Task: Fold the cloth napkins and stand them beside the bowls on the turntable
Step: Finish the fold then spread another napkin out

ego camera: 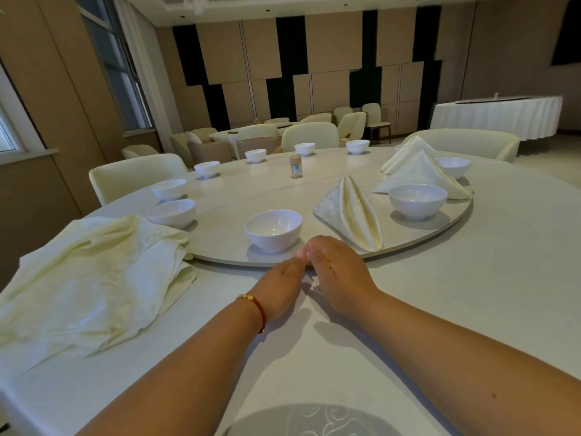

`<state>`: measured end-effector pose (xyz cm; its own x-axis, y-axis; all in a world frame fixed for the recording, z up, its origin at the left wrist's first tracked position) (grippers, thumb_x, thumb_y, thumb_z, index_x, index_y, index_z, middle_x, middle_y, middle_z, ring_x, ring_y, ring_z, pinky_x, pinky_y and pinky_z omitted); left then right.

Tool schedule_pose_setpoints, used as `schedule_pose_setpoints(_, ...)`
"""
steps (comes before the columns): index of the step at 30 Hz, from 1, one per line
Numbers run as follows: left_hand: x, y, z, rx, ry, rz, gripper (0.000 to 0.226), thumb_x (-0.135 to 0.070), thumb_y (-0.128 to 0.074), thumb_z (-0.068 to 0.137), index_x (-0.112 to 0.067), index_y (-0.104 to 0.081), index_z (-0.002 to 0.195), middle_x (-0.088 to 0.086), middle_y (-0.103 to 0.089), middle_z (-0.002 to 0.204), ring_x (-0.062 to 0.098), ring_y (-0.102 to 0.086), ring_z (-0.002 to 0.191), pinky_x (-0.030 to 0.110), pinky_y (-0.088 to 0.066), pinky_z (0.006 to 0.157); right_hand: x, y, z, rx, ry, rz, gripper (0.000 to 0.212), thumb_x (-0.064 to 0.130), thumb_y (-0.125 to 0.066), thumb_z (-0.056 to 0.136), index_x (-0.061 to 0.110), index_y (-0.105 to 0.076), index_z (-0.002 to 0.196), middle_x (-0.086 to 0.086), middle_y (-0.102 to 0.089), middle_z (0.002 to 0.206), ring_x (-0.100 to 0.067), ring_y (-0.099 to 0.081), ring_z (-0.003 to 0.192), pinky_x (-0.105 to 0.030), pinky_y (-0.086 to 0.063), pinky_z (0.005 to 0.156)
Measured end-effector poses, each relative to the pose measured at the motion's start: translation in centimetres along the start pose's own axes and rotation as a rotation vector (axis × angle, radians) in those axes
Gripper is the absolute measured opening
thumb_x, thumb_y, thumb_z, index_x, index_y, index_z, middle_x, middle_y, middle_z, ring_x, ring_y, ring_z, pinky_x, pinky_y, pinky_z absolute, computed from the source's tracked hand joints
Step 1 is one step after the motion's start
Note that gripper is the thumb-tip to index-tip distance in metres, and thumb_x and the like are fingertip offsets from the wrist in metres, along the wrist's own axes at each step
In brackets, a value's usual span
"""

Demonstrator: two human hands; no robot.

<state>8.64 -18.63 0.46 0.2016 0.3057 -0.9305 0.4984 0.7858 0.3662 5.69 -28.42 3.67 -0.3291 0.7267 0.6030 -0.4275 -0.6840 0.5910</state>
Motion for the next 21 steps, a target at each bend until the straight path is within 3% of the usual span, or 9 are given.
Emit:
schedule_pose_setpoints(3,0.0,2.2,-2.2,-0.18,-0.066,0.202,0.045,-0.052,-0.022,0.1,-0.041,-0.064,0.11,-0.017,-0.062,0.114,0.005,-0.054,0.111,0.019,-0.034,0.088,-0.4,-0.7,0.0,0.036,0.012,-0.091,0.033,0.048,-0.019,0.098,0.037,-0.04,0.074,0.01,-0.051,0.079,-0.012,-0.05,0.076,-0.03,-0.038,0.066)
schedule_pose_setpoints(6,0.3,5.8,-4.3,-0.366,-0.092,0.447,0.045,-0.046,-0.029,0.1,-0.021,-0.063,0.116,-0.006,-0.06,0.112,0.015,-0.055,0.107,0.021,-0.035,0.079,0.1,-2.2,-0.1,0.137,0.041,-0.171,0.041,0.06,-0.011,0.091,0.037,-0.043,0.078,0.009,-0.051,0.087,-0.014,-0.048,0.082,-0.03,-0.036,0.068)
schedule_pose_setpoints(9,1.0,10.5,-6.5,-0.562,-0.061,0.61,0.033,-0.032,-0.042,0.1,-0.014,-0.062,0.119,0.002,-0.059,0.119,0.021,-0.054,0.112,0.022,-0.032,0.085,0.6,-4.1,-0.3,0.303,0.052,-0.219,0.055,0.061,-0.021,0.094,0.027,-0.055,0.12,0.003,-0.055,0.123,-0.019,-0.05,0.113,-0.035,-0.043,0.09)
schedule_pose_setpoints(12,2.6,15.1,-8.9,-0.678,0.03,0.718,0.031,-0.023,-0.041,0.1,-0.005,-0.064,0.111,0.012,-0.061,0.118,0.026,-0.054,0.106,0.025,-0.033,0.082,1.4,-5.2,-0.5,0.406,0.079,-0.32,0.054,0.054,-0.027,0.099,0.02,-0.042,0.138,0.0,-0.045,0.142,-0.02,-0.042,0.128,-0.034,-0.038,0.1)
schedule_pose_setpoints(16,5.2,20.8,-12.2,-0.827,0.246,0.896,0.035,-0.034,-0.052,0.096,-0.012,-0.061,0.122,0.011,-0.059,0.126,0.028,-0.051,0.117,0.037,-0.042,0.096,2.3,-6.0,-0.4,0.513,0.109,-0.445,0.065,0.056,-0.026,0.099,0.015,-0.029,0.149,-0.001,-0.029,0.155,-0.019,-0.026,0.142,-0.031,-0.021,0.113)
schedule_pose_setpoints(18,6.9,22.8,-13.4,-0.829,0.381,0.927,0.041,-0.044,-0.06,0.089,-0.016,-0.063,0.118,0.009,-0.062,0.118,0.028,-0.055,0.11,0.039,-0.046,0.09,2.4,-6.4,-0.3,0.559,0.092,-0.504,0.069,0.058,-0.022,0.098,0.016,-0.018,0.153,0.0,-0.016,0.16,-0.016,-0.013,0.147,-0.029,-0.012,0.117)
schedule_pose_setpoints(21,8.9,24.0,-14.2,-0.809,0.434,0.778,0.035,-0.046,-0.071,0.079,-0.015,-0.066,0.094,0.006,-0.066,0.097,0.026,-0.059,0.093,0.032,-0.046,0.076,2.3,-6.6,-0.1,0.576,0.021,-0.526,0.071,0.059,-0.021,0.098,0.017,-0.013,0.154,0.002,-0.008,0.162,-0.014,-0.007,0.148,-0.028,-0.008,0.117)
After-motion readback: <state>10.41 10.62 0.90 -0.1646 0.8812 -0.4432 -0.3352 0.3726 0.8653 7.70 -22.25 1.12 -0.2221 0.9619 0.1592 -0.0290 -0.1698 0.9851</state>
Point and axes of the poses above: each hand's wrist, its own z-axis towards the middle knuckle, its own y-axis out of the back of the hand, x = y × z, the point moved 7 cm from there along z, towards the middle knuckle
